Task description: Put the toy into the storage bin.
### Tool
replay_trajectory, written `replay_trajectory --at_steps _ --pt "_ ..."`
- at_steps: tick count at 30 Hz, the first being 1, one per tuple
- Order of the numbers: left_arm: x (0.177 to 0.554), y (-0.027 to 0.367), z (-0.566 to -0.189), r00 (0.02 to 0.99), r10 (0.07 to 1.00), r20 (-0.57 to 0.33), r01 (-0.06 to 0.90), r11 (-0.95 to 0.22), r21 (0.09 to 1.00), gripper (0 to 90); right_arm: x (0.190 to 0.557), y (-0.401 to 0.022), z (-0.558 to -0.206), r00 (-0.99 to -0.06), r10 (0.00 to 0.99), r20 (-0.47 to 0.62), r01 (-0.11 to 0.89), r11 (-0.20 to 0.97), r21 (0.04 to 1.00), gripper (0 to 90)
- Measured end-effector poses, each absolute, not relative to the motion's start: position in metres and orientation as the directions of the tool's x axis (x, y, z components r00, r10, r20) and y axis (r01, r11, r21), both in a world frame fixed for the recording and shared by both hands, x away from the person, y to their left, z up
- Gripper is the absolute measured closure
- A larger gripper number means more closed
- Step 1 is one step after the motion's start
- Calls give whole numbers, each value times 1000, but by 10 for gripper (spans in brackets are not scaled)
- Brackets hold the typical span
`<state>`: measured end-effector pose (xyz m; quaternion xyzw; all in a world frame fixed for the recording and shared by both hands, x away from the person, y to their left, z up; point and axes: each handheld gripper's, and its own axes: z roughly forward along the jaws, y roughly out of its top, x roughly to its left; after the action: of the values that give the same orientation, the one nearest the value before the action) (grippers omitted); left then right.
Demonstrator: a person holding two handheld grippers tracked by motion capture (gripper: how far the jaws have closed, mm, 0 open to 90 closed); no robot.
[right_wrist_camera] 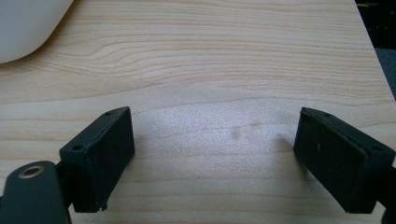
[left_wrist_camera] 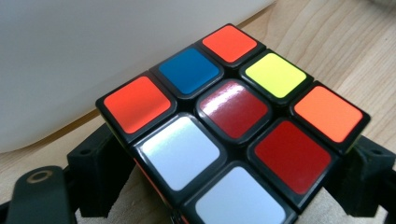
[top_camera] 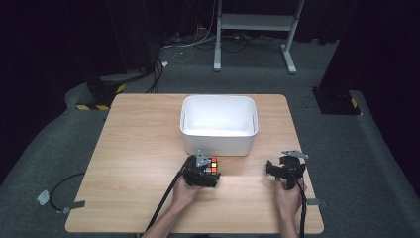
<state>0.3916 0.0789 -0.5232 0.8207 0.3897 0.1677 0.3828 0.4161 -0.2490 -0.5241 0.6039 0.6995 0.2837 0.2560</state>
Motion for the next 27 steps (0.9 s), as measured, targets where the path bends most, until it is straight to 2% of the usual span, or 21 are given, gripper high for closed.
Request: replay_trajectory --at_steps 27 --pt "387 79 -518 647 762 4 497 -426 756 146 416 -249 -524 -140 990 -16 699 110 706 120"
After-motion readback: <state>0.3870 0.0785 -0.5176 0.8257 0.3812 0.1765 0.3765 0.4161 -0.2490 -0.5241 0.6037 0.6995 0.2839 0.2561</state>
